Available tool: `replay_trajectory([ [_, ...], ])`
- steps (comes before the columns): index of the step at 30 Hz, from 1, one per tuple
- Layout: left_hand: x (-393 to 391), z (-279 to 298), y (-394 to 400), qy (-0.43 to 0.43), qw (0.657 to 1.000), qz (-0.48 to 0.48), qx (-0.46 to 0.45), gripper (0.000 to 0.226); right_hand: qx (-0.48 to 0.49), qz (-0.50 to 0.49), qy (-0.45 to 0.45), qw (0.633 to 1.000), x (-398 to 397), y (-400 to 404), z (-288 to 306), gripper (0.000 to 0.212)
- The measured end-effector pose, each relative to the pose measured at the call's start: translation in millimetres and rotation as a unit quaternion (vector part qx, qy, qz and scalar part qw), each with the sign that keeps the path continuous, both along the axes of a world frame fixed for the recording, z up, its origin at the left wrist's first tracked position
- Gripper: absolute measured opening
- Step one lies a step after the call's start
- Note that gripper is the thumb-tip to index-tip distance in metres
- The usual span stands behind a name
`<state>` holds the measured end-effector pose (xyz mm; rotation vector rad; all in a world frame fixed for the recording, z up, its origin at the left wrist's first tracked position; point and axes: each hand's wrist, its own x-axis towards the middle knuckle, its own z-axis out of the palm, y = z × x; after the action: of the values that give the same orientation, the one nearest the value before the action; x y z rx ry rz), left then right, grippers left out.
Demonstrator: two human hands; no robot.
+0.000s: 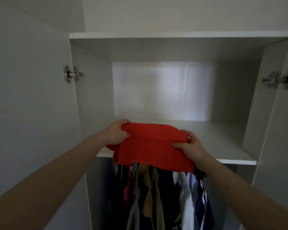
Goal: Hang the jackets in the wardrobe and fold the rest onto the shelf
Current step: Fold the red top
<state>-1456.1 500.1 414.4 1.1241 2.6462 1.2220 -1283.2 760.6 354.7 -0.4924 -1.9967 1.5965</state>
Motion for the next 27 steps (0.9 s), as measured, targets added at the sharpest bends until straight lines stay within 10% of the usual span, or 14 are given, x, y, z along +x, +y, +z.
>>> replay_trajectory([
  [9, -76.7, 0.7, 33.7, 0.056, 0.987, 0.076, -0.133, 0.059, 0.038, 0.074, -0.083, 0.993, -100.0, 33.2, 2.8, 0.099],
  [13, -83.3, -19.4, 43.1, 0.115, 0.935, 0.148, -0.301, 0.084, 0.233, 0.073, -0.196, 0.95, -113.5, 35.3, -6.7, 0.108],
  [18, -60.8, -76.7, 52.4, 0.138, 0.945, 0.067, -0.291, 0.086, 0.419, 0.069, -0.181, 0.887, -106.5, 24.6, -46.3, 0.089],
  [27, -102.4, -129.0, 60.4, 0.103, 0.94, 0.09, -0.311, 0.105, 0.439, 0.072, -0.222, 0.868, -158.3, 20.2, -73.1, 0.084],
])
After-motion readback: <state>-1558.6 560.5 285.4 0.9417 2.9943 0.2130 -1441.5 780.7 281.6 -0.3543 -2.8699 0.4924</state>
